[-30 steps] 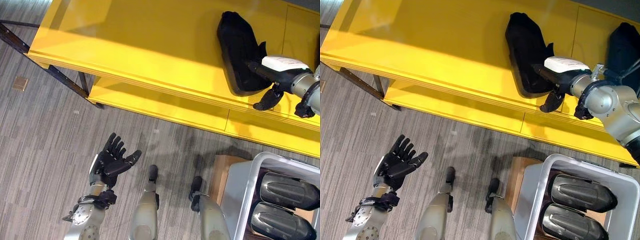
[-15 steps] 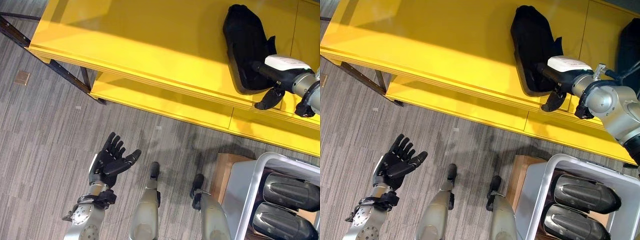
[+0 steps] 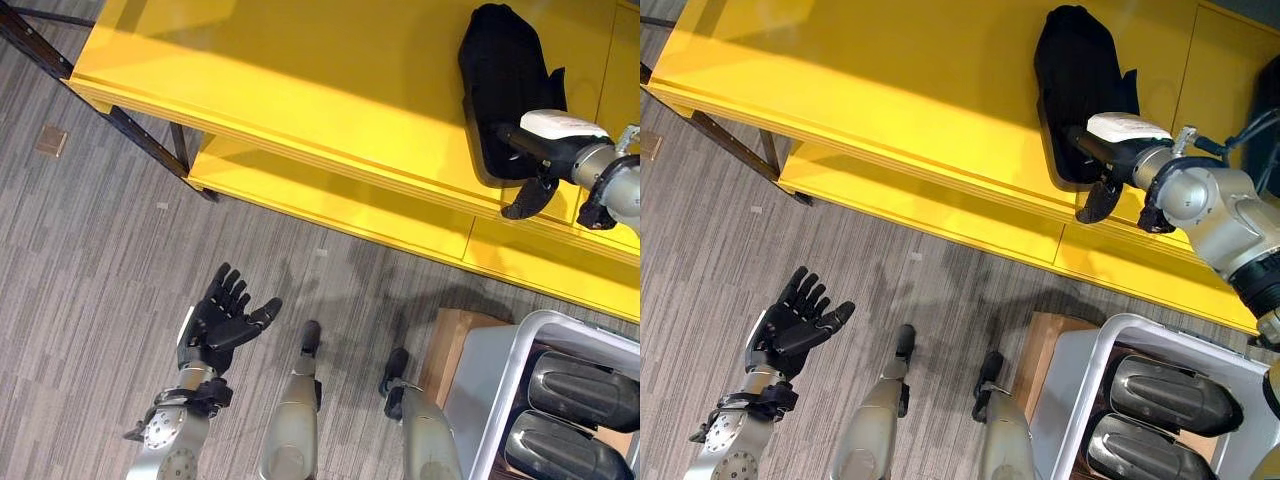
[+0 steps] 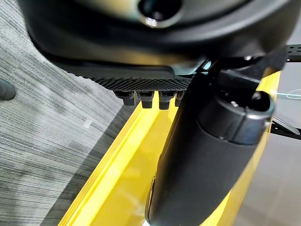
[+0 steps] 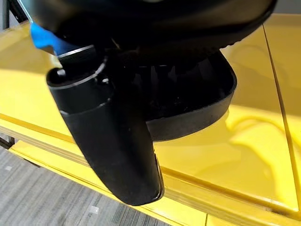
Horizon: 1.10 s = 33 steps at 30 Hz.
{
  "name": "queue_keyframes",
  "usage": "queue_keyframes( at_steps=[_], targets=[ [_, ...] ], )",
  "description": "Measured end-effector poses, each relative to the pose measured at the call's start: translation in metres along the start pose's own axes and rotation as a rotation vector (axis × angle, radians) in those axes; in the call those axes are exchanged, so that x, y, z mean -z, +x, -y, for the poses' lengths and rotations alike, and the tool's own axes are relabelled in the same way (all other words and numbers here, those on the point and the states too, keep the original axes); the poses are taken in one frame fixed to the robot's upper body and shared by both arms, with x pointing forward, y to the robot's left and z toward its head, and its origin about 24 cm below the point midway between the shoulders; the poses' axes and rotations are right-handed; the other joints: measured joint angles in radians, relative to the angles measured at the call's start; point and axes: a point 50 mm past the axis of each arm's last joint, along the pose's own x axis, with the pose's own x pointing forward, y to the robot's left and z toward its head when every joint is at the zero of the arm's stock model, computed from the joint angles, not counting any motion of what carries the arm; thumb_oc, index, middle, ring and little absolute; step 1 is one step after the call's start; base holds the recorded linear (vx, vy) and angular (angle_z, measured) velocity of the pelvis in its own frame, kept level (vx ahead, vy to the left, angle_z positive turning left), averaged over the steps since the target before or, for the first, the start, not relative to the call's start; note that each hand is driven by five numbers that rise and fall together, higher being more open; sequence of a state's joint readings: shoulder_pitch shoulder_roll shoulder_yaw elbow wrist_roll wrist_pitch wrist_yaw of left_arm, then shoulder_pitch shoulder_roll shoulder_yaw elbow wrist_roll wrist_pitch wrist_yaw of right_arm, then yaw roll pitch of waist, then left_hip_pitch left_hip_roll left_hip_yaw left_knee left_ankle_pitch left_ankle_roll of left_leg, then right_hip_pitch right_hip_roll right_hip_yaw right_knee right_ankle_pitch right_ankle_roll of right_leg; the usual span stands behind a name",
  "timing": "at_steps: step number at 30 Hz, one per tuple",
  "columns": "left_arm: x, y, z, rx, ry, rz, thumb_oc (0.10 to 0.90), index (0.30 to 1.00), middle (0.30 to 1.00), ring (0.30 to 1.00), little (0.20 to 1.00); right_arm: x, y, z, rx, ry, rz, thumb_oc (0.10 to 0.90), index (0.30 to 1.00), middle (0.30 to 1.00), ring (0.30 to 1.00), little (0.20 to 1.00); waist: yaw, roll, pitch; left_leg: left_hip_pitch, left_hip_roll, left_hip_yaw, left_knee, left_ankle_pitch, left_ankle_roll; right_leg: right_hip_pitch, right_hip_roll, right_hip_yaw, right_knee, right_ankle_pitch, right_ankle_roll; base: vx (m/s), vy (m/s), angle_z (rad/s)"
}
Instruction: Move parts from the plastic box to the shelf.
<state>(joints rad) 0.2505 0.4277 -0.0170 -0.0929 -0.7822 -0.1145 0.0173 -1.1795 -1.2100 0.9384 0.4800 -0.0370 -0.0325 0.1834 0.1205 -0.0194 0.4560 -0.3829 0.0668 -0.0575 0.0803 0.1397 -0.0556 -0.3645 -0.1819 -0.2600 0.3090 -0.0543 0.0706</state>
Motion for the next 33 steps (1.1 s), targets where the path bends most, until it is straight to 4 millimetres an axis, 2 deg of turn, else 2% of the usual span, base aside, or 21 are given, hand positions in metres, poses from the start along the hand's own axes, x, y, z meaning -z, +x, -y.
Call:
queue_keyframes(
  at_steps=[17, 27, 33],
  targets=[
    [-0.005, 0.0, -0.003, -0.012, 0.022, 0.008, 0.9, 1.0, 1.0, 1.0, 1.0, 0.016, 0.009, 0.002, 0.0, 0.055, -0.103, 0.9, 1.0, 1.0, 1.0, 1.0, 0.019, -0.006, 0.001, -0.024, 0.0, -0.031, 0.0, 0.017, -0.001, -0.028, -0.006, -0.023, 0.047, -0.009, -0.013, 0.0, 0.003, 0.04],
    [-0.008, 0.0, 0.0, -0.004, -0.015, 0.021, 0.9, 1.0, 1.0, 1.0, 1.0, 0.03, 0.012, 0.0, 0.032, 0.229, -0.173, 0.9, 1.0, 1.0, 1.0, 1.0, 0.018, -0.011, -0.001, -0.027, 0.001, -0.03, 0.002, 0.019, -0.002, -0.032, -0.006, -0.022, 0.049, -0.007, -0.015, 0.0, 0.0, 0.0],
    [-0.008, 0.0, 0.0, -0.005, -0.015, 0.023, 0.9, 1.0, 1.0, 1.0, 1.0, 0.032, 0.014, 0.003, 0.071, 0.326, -0.178, 0.9, 1.0, 1.0, 1.0, 1.0, 0.018, -0.011, -0.001, -0.034, 0.001, -0.03, 0.002, 0.02, -0.003, -0.039, -0.006, -0.021, 0.049, -0.005, -0.016, 0.0, 0.0, 0.0]
  ],
)
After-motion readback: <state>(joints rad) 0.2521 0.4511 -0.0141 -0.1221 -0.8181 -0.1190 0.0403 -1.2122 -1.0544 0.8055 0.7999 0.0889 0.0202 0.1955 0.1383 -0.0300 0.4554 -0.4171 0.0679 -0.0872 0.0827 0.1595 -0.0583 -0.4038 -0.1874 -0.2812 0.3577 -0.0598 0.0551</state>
